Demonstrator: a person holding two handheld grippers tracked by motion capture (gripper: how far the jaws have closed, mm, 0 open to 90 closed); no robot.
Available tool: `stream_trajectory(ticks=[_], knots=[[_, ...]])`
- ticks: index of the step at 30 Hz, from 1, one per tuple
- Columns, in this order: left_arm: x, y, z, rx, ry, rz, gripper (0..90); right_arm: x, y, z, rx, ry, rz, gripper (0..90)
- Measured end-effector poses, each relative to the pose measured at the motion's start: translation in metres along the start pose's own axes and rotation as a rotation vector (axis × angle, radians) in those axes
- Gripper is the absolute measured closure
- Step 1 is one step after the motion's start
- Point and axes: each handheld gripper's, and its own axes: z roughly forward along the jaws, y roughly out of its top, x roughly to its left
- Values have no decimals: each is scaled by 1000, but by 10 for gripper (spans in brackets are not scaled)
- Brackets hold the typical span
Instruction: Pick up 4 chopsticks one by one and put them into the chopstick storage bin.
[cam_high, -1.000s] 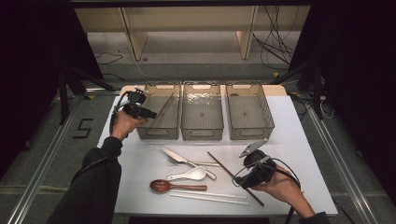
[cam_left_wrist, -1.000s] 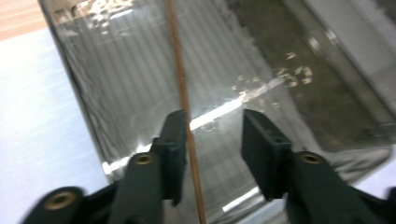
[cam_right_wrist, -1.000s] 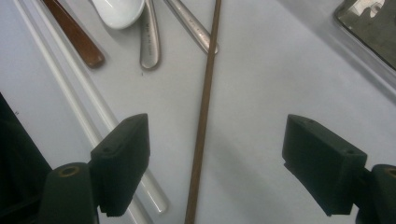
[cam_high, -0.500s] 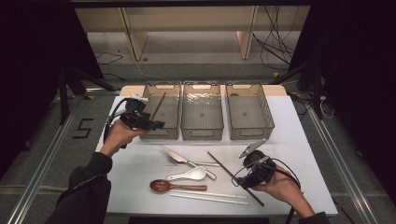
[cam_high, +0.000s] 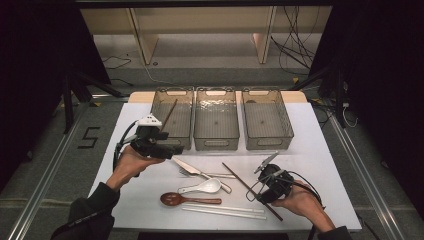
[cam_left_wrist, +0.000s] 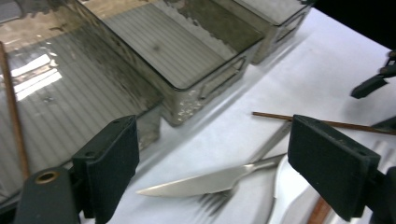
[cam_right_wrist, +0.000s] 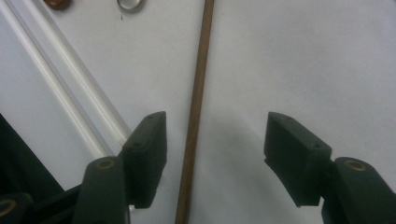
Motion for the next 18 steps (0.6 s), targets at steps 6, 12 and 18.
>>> stream_trajectory(ticks=[6,12,18], knots=[[-11,-13,-4,-11,-12,10,160,1,-1,4,35,11,-9,485],[-18,-26,-2,5,-11,14,160,4,-1,9,81,18,-33,568],[-25,-31,-5,-6,-8,29,160,5,-2,12,114,24,-47,645]])
